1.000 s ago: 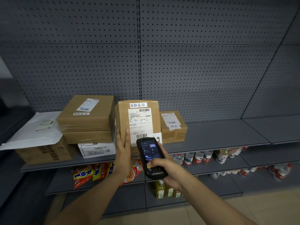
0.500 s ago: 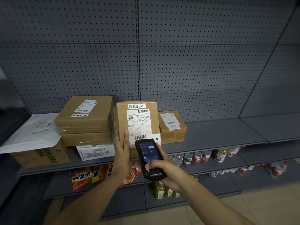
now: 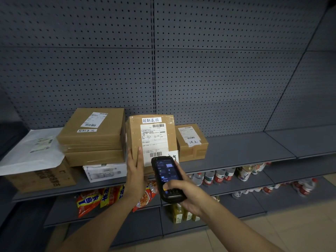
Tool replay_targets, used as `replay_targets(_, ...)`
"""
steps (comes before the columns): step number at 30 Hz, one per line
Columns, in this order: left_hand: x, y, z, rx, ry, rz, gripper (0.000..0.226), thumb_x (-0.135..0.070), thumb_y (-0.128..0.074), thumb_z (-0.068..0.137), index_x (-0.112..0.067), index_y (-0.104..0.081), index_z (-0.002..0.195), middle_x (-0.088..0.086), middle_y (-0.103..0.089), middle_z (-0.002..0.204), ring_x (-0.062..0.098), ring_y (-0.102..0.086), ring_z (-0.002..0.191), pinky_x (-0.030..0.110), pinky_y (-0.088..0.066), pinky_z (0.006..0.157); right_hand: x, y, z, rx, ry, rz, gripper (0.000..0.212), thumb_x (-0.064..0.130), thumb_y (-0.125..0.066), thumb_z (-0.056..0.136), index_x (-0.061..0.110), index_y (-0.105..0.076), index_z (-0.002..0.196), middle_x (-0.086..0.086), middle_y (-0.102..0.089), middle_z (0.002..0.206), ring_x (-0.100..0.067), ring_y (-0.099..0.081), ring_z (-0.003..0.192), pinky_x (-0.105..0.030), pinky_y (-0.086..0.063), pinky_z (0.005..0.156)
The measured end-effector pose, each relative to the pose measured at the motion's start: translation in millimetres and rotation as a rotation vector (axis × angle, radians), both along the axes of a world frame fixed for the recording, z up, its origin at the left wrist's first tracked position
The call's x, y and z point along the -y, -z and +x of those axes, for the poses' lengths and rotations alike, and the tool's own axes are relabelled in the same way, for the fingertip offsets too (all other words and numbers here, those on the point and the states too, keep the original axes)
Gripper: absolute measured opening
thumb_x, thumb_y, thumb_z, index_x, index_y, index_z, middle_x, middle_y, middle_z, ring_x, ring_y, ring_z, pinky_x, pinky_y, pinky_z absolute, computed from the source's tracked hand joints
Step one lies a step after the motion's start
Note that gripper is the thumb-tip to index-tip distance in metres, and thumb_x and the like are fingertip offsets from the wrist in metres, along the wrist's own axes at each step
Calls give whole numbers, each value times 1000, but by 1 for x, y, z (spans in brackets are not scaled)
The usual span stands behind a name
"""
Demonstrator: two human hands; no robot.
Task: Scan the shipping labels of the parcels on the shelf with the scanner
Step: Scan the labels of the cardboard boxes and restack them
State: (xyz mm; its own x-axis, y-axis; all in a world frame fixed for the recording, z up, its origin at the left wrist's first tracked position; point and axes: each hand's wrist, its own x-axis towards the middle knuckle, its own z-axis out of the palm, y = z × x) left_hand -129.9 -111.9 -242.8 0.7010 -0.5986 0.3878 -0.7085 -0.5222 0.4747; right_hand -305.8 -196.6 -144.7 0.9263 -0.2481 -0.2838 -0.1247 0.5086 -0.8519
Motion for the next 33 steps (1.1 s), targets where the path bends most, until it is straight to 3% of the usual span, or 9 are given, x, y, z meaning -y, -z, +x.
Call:
replay_targets(5, 0, 0, 4, 5, 8, -8, 122, 7, -70, 76, -29, 22, 148, 13, 22, 157, 37, -10, 146, 41, -41, 105, -2, -2, 2, -10, -2, -23, 68, -15, -55, 80, 34, -48, 127, -14, -61, 117, -34, -61, 107, -37, -57, 77)
replay_targets(10, -1, 1, 10, -10, 13, -8, 119, 7, -69, 77, -29, 19, 149, 11, 23, 156, 35, -5, 147, 43, -33, 111, -5, 0, 8, -14, 12, -30, 69, -16, -54, 80, 34, -47, 128, -14, -62, 116, -35, -61, 108, -38, -57, 78)
replay_targets(13, 0, 1, 13, -22, 25, -22, 119, 7, -69, 77, -28, 19, 149, 9, 25, 156, 34, -2, 147, 44, -29, 113, -6, 7, 14, -28, 43, -55, 75, -11, -61, 72, 34, -47, 130, -15, -62, 119, -40, -56, 117, -42, -54, 84)
replay_targets(17, 1, 0, 17, -85, 65, -54, 116, -1, -70, 80, -31, 18, 149, 2, 27, 156, 31, -1, 148, 47, -27, 116, -2, 22, 25, -94, 98, -100, 93, -6, -70, 59, 32, -40, 138, -13, -64, 121, -35, -59, 113, -45, -54, 86)
replay_targets(21, 5, 0, 17, -141, 120, -95, 114, -4, -71, 79, -30, 15, 150, -2, 24, 156, 26, 0, 148, 45, -27, 117, 2, 26, 29, -125, 176, -211, 78, -7, -71, 61, 26, -50, 128, -10, -67, 114, -30, -61, 109, -47, -51, 94)
replay_targets(27, 25, -7, 18, -161, 179, -162, 117, -1, -73, 77, -33, 14, 148, 5, 15, 157, 19, 1, 146, 34, -25, 115, 27, 26, 32, -120, 414, -320, 76, -16, -67, 69, 26, -46, 128, -6, -65, 110, -25, -61, 103, -46, -53, 87)
replay_targets(30, 46, -13, 24, -160, 204, -191, 117, 1, -74, 76, -31, 11, 149, 6, 12, 158, 18, -3, 146, 32, -25, 114, 53, 28, 35, -69, 549, -298, 80, -21, -67, 67, 24, -44, 129, -9, -63, 113, -27, -61, 102, -40, -54, 78)
replay_targets(33, 73, -19, 31, -178, 224, -206, 116, 1, -74, 76, -31, 8, 151, 3, 12, 158, 15, 0, 145, 29, -23, 115, 88, 27, 38, -21, 603, -233, 75, -20, -65, 69, 23, -47, 128, -9, -64, 111, -27, -62, 98, -44, -55, 78)
